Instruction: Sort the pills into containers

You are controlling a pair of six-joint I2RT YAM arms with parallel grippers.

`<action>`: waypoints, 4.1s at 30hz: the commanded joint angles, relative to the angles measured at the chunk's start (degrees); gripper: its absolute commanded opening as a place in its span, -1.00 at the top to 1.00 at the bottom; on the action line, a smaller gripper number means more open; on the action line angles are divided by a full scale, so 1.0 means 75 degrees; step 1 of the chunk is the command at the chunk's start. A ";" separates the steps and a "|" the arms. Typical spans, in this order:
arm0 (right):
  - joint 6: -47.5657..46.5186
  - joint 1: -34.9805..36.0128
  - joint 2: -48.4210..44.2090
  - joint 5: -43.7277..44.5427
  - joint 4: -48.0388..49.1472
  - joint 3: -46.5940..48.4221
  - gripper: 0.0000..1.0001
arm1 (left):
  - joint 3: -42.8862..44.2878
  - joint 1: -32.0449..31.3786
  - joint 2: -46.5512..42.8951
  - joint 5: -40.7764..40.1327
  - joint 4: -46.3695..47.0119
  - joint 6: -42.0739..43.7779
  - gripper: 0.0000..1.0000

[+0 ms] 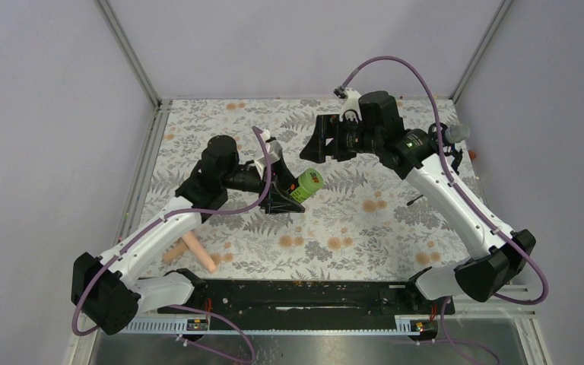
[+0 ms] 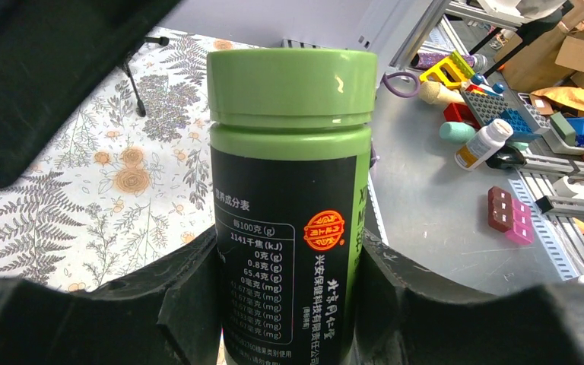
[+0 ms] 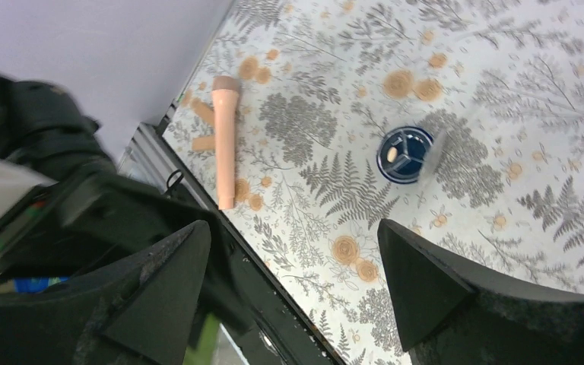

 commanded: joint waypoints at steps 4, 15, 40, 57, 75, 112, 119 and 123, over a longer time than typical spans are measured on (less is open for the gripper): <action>-0.0369 -0.0411 -0.1133 -0.0996 0.0251 -0.0076 -0.80 | 0.0046 -0.0029 -0.0124 -0.0009 0.0001 0.0466 1.00; -0.2612 -0.0262 -0.1261 -0.3894 -0.1276 0.0089 -0.80 | 0.0634 -0.0030 0.0159 0.0293 -0.1290 0.1293 1.00; 0.0740 0.0854 -0.0370 0.1216 -0.0402 -0.0332 0.55 | 0.0776 -0.0031 0.0022 -0.2315 -0.1405 0.1744 1.00; -0.1973 0.0159 -0.1235 -0.3860 0.0364 -0.0477 -0.99 | 0.0599 -0.0043 -0.0262 -0.1172 -0.1928 0.1905 1.00; -0.2563 0.0562 -0.1209 -0.2753 0.0370 -0.0720 -0.52 | 0.1026 -0.0043 0.0120 0.0104 -0.2241 0.1787 1.00; -0.2853 0.0761 -0.1354 -0.3101 0.0489 -0.0898 -0.73 | 0.0926 -0.0070 0.0009 0.0720 -0.2375 0.1939 1.00; -0.1694 0.0755 -0.0605 -0.1823 0.0602 -0.0218 0.17 | 0.1046 -0.0101 0.0107 0.0445 -0.2716 0.2155 1.00; 0.0197 0.0805 -0.0135 0.0172 0.0572 -0.0103 0.43 | 0.1063 -0.0101 0.0101 -0.0359 -0.2658 0.2239 1.00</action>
